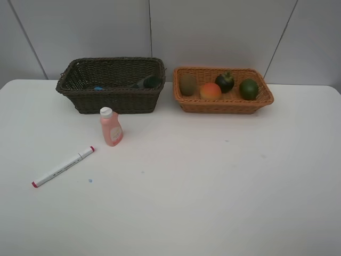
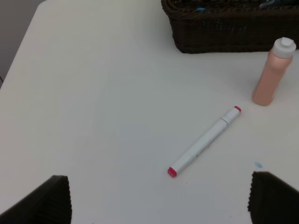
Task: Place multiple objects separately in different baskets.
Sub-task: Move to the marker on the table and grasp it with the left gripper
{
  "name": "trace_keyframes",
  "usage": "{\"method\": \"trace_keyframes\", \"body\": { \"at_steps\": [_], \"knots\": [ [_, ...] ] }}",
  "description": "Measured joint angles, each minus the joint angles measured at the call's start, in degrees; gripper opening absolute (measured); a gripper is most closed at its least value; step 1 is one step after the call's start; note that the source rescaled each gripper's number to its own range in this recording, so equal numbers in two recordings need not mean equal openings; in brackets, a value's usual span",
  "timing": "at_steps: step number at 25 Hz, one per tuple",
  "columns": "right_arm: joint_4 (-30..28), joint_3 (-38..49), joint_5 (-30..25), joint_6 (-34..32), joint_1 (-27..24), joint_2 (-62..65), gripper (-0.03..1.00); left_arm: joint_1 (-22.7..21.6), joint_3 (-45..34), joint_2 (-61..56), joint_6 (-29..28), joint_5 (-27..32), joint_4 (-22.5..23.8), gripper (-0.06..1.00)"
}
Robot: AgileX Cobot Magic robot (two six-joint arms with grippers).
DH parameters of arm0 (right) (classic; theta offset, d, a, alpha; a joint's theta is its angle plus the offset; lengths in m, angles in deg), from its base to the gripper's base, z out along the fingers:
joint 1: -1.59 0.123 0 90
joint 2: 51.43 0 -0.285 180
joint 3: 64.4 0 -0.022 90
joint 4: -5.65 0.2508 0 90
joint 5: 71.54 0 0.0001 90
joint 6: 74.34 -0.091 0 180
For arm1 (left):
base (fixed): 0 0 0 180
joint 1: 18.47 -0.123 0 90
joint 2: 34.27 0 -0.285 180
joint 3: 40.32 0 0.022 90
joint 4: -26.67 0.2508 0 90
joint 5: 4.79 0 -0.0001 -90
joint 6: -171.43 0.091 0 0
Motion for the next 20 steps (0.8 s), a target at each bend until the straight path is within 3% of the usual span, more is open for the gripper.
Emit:
{"method": "trace_keyframes", "body": {
  "at_steps": [20],
  "knots": [
    [0.00, 0.00, 0.01, 0.00, 0.00, 0.00, 0.99, 0.00, 0.73, 0.00, 1.19, -0.64, 0.40, 1.00]
  ]
}}
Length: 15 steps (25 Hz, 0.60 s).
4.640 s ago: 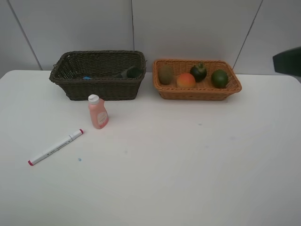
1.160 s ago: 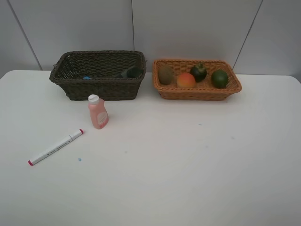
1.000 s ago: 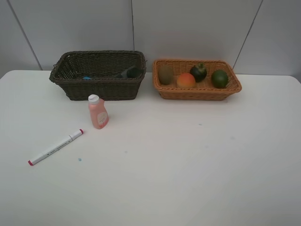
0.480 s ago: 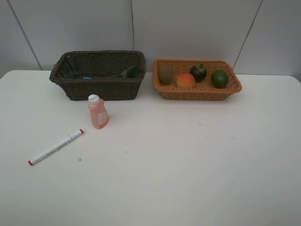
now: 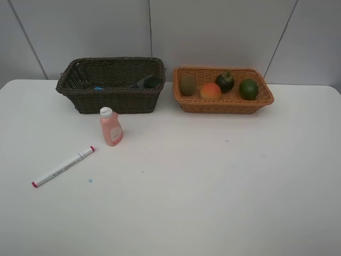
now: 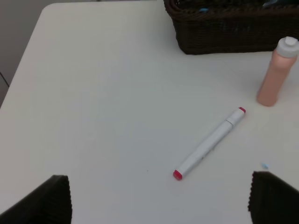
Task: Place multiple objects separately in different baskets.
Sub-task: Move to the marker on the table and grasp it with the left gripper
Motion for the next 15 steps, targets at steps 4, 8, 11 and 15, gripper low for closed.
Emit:
{"method": "trace_keyframes", "body": {
  "at_steps": [4, 8, 11, 15],
  "knots": [
    [0.00, 0.00, 0.00, 0.00, 0.00, 0.00, 0.99, 0.00, 4.46, 1.05, 0.32, -1.29, -0.39, 1.00],
    [0.00, 0.00, 0.00, 0.00, 0.00, 0.00, 0.99, 0.00, 10.24, 8.64, 3.64, -1.77, -0.39, 1.00],
    [0.00, 0.00, 0.00, 0.00, 0.00, 0.00, 0.99, 0.00, 14.67, 17.12, 9.45, -1.92, -1.56, 1.00],
    [0.00, 0.00, 0.00, 0.00, 0.00, 0.00, 0.99, 0.00, 19.98, 28.37, 18.28, -2.03, -4.94, 1.00]
  ]
}}
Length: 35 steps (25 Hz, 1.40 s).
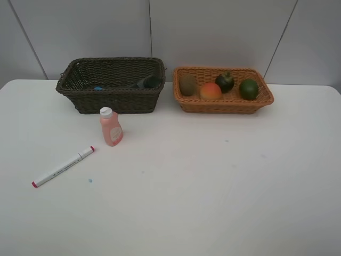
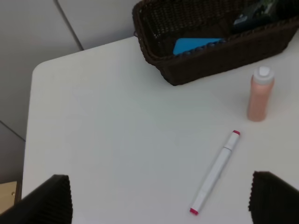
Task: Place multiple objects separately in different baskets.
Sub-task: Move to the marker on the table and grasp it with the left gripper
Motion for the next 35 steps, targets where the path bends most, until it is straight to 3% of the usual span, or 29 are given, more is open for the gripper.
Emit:
{"method": "trace_keyframes", "body": {
  "at_steps": [7, 16, 23, 28, 35],
  "knots": [
    [0.00, 0.00, 0.00, 0.00, 0.00, 0.00, 0.99, 0.00, 4.28, 15.95, 13.15, -0.10, -5.72, 1.00],
    [0.00, 0.00, 0.00, 0.00, 0.00, 0.00, 0.99, 0.00, 4.28, 30.43, 27.72, 6.03, -8.60, 1.00],
    [0.00, 0.00, 0.00, 0.00, 0.00, 0.00, 0.99, 0.38, 4.21, 37.69, 30.75, 8.07, -7.76, 1.00],
    [0.00, 0.00, 0.00, 0.00, 0.00, 0.00, 0.99, 4.78, 3.83, 41.92, 31.26, 6.33, -3.32, 1.00],
    [0.00, 0.00, 0.00, 0.00, 0.00, 0.00, 0.99, 8.85, 3.83, 50.34, 31.72, 2.74, -3.41, 1.00]
  ]
}}
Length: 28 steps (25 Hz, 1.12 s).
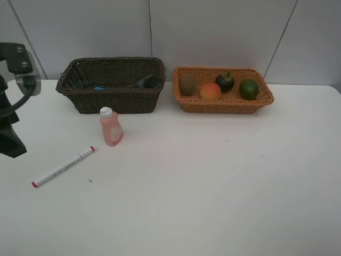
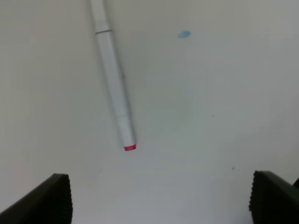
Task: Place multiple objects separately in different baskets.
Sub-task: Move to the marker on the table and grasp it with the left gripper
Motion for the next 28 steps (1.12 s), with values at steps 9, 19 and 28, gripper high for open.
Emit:
{"method": "trace_keyframes", "body": {
  "at_steps": [9, 19, 28],
  "knots": [
    [0.00, 0.00, 0.00, 0.00, 0.00, 0.00, 0.99, 2.63, 0.00, 11.02, 2.09, -4.08, -0.86, 1.00],
    [0.00, 0.00, 0.00, 0.00, 0.00, 0.00, 0.99, 2.63, 0.00, 18.18, -4.44, -8.62, -1.04, 1.00],
    [0.00, 0.00, 0.00, 0.00, 0.00, 0.00, 0.99, 2.63, 0.00, 22.34, -7.89, -11.14, -1.04, 1.00]
  ]
}}
